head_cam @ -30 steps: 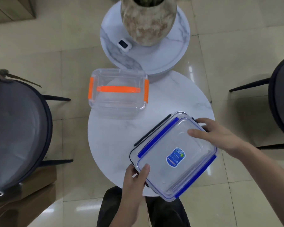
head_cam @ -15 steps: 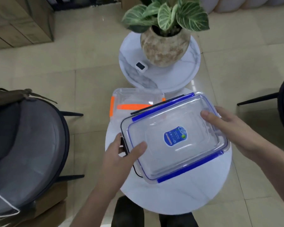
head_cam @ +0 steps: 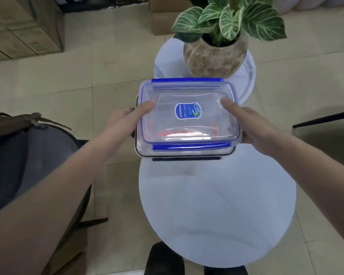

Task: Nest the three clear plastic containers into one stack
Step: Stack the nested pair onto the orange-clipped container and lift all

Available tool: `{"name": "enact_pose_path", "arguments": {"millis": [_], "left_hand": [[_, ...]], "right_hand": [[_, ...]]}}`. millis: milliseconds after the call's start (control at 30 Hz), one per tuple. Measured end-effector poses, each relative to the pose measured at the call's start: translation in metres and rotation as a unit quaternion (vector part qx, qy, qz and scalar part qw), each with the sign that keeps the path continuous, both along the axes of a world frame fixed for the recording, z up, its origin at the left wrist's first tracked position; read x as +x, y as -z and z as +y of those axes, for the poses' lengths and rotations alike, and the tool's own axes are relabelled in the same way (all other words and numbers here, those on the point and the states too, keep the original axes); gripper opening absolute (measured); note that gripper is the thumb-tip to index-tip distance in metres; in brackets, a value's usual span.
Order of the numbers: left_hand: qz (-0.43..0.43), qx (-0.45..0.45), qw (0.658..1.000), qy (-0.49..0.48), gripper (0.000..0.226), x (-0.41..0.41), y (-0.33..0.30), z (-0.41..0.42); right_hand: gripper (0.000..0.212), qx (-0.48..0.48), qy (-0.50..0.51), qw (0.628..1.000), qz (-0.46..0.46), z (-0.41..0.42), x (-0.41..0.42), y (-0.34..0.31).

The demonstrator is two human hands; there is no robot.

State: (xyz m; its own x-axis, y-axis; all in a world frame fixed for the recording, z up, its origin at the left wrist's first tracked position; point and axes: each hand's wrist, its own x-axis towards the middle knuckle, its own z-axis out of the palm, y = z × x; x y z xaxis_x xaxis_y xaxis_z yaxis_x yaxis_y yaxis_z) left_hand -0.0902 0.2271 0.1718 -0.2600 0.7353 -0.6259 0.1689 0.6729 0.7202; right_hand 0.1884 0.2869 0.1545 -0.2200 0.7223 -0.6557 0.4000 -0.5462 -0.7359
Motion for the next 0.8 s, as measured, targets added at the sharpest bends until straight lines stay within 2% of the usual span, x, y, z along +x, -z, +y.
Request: {"name": "enact_pose_path", "arguments": {"millis": [233,467,600,733,800], "left_hand": [[-0.025,0.014,1.000,0.006,0.040,-0.024,0.037,0.013],[-0.070,0.022,0.996,0.044,0.047,-0.023,0.038,0.014],[-0.113,0.010,0.992,0.056,0.059,-0.024,0.038,0.014],[-0.188,-0.049,0.980,-0.043,0.103,-0.037,0.052,0.015],[-0.205,-0.062,0.974,-0.074,0.099,-0.040,0.062,0.014]], "right_hand": [[0.072,-0.001,0.011,1.000,-0.009,0.007,-0.012,0.015],[0.056,-0.046,-0.007,0.999,-0.001,0.004,-0.005,0.017],[0.070,-0.113,0.046,0.992,0.041,0.004,0.002,0.022],[0.080,-0.147,0.105,0.978,0.104,0.004,0.011,0.034],[0.089,-0.166,0.123,0.970,0.126,0.003,0.014,0.044]]}}
